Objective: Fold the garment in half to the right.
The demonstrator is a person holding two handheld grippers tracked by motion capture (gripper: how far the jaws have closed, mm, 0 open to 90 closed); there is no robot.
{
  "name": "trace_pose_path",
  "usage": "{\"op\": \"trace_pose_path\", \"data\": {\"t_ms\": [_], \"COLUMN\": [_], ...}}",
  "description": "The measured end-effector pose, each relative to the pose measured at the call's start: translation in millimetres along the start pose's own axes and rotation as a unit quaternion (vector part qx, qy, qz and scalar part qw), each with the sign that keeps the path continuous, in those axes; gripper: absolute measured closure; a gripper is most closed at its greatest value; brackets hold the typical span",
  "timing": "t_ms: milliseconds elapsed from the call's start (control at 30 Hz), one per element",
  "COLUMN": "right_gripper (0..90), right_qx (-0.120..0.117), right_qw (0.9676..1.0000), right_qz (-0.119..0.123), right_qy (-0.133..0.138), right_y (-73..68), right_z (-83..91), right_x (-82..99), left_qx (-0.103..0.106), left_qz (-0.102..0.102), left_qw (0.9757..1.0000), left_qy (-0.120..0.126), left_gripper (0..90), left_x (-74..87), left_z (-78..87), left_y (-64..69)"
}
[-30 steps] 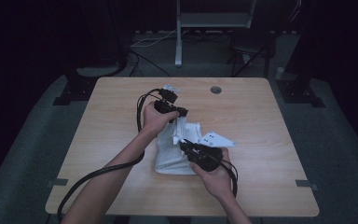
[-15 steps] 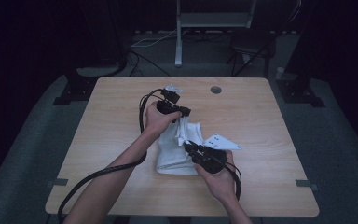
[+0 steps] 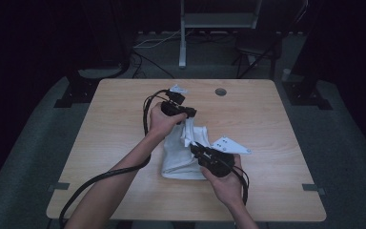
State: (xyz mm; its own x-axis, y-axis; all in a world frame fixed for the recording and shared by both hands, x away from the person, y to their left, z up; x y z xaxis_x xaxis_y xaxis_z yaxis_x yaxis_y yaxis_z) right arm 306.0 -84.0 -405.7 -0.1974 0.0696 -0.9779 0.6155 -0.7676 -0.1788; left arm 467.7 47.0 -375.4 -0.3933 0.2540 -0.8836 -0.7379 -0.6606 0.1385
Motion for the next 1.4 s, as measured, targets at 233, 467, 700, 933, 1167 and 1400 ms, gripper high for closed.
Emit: {"op": "trace_pose_path", "data": {"t_ms": [233,467,700,933,1167,1400], "right_gripper": [80.7,80.7,80.6,80.5,80.2,80.2], "right_qx": [0.003,0.008,0.011,0.015,0.020,0.021], "right_qw": [1.0000,0.9999,0.9998,0.9996,0.9993,0.9992], "right_qz": [-0.001,-0.002,-0.003,-0.003,-0.007,-0.006], "right_qy": [-0.007,-0.009,-0.016,-0.024,-0.030,-0.034], "right_y": [1.0,4.3,6.5,9.4,12.0,14.1], "right_z": [1.6,4.6,5.7,6.6,8.3,9.1], "right_x": [5.5,7.7,11.1,16.0,18.8,22.2], "left_qx": [0.003,0.006,0.008,0.008,0.010,0.011], "left_qz": [-0.002,-0.004,-0.008,-0.009,-0.009,-0.008], "left_qw": [1.0000,0.9999,0.9999,0.9998,0.9997,0.9997], "left_qy": [-0.004,-0.008,-0.012,-0.017,-0.018,-0.018], "left_gripper": [81.5,81.2,80.7,80.1,79.4,78.9], "left_x": [2.2,4.6,7.8,11.4,13.8,15.3], "left_z": [-3.3,-7.5,-11.2,-15.6,-20.2,-22.7], "left_y": [1.7,3.9,5.5,7.1,8.5,9.9]}}
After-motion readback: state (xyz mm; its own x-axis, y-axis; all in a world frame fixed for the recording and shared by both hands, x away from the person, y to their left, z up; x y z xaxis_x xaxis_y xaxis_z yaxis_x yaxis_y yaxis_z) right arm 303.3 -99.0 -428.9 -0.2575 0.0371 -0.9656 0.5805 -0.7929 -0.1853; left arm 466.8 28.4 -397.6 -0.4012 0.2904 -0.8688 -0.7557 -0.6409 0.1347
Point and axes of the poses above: each handheld gripper's, and its own axes: z roughly backward along the jaws, x roughly out of its underside, y roughly to its right, the point moved 3 cm from there along -z, roughly forward along the jaws, and after that the axes turned 12 degrees about y, right-handed, at the moved point
